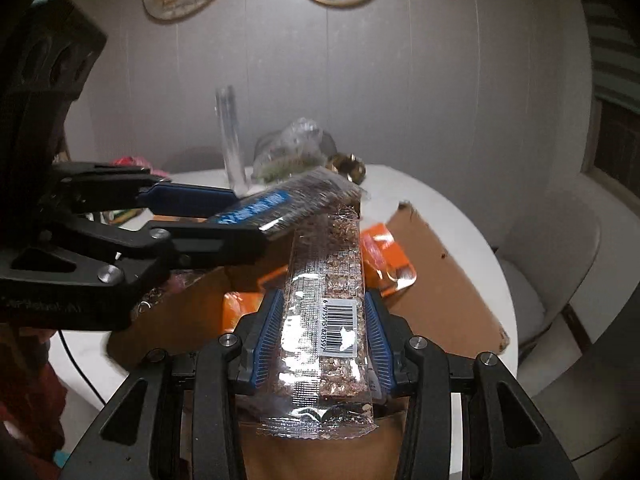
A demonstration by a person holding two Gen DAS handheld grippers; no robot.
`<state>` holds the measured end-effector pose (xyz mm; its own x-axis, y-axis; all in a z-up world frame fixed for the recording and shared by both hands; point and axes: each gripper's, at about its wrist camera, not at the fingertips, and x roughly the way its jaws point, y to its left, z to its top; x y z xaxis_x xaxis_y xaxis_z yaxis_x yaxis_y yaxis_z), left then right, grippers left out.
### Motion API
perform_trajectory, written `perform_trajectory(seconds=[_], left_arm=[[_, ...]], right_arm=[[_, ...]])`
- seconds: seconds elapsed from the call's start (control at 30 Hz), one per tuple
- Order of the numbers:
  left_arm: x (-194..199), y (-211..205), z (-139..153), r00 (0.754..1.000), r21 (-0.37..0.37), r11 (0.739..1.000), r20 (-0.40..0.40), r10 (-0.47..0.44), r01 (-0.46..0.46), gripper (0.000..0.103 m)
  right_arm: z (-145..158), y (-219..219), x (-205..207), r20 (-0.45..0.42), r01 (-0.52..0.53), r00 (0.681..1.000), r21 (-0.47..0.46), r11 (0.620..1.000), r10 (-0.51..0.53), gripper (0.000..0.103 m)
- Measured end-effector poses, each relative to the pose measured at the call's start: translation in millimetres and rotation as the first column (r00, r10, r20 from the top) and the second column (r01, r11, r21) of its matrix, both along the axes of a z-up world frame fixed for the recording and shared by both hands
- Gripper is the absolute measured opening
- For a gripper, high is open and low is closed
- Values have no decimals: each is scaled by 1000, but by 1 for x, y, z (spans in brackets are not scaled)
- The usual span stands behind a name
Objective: Organize snacks
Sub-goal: 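Lift the sesame bar and nut bar and carry both over the box, then open both grippers, dropping the sesame bar and nut bar into the box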
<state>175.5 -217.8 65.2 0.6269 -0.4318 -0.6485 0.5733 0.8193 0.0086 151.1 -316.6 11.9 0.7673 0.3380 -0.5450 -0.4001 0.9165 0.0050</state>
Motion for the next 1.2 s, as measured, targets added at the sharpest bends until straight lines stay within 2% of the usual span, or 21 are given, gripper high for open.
perform_trajectory(seconds=[0.17, 0.37, 0.47, 0.53, 0.63, 0.7, 0.83, 0.9, 1.0, 1.03, 1.13, 1.2], left_arm=[[23, -17, -13, 998, 75, 997, -64, -5, 10, 39], [25, -13, -19, 997, 92, 996, -76, 7, 0, 40], [28, -11, -22, 998, 104, 994, -62, 24, -17, 48], [25, -9, -22, 999, 112, 993, -34, 34, -30, 59], [23, -5, -20, 999, 98, 995, -30, 30, -26, 62], [20, -2, -18, 999, 90, 996, -26, 31, -29, 64], [9, 6, -7, 999, 54, 998, 5, 35, -35, 74], [-1, 12, 2, 999, 25, 999, 30, 44, -45, 82], [-19, 27, 15, 993, -23, 997, 86, 79, -77, 86], [-25, 31, 18, 990, -39, 995, 103, 94, -90, 91], [-42, 48, 25, 972, -90, 984, 164, 168, -154, 102], [-55, 59, 26, 949, -109, 970, 206, 238, -219, 102]], right_arm=[[-8, -6, 19, -45, -33, 998, -33, 999, 32, 38], [-10, -3, 21, -41, -62, 997, -56, 997, 60, 38], [-13, -1, 25, -42, -69, 997, -74, 995, 66, 39], [-16, 1, 25, -46, -76, 996, -84, 994, 72, 39], [-20, 3, 27, -45, -72, 997, -85, 994, 69, 41], [-18, 0, 23, -41, -70, 997, -78, 995, 67, 46], [-10, -2, 14, -13, -61, 998, -85, 995, 60, 51], [-6, -1, 10, 0, -58, 998, -94, 994, 59, 58], [4, 0, 2, 30, -52, 998, -102, 993, 55, 64], [7, 0, 1, 40, -50, 998, -101, 994, 54, 67], [18, -1, -11, 104, -62, 992, -82, 995, 71, 86], [24, 0, -20, 150, -73, 985, -78, 994, 84, 98]])
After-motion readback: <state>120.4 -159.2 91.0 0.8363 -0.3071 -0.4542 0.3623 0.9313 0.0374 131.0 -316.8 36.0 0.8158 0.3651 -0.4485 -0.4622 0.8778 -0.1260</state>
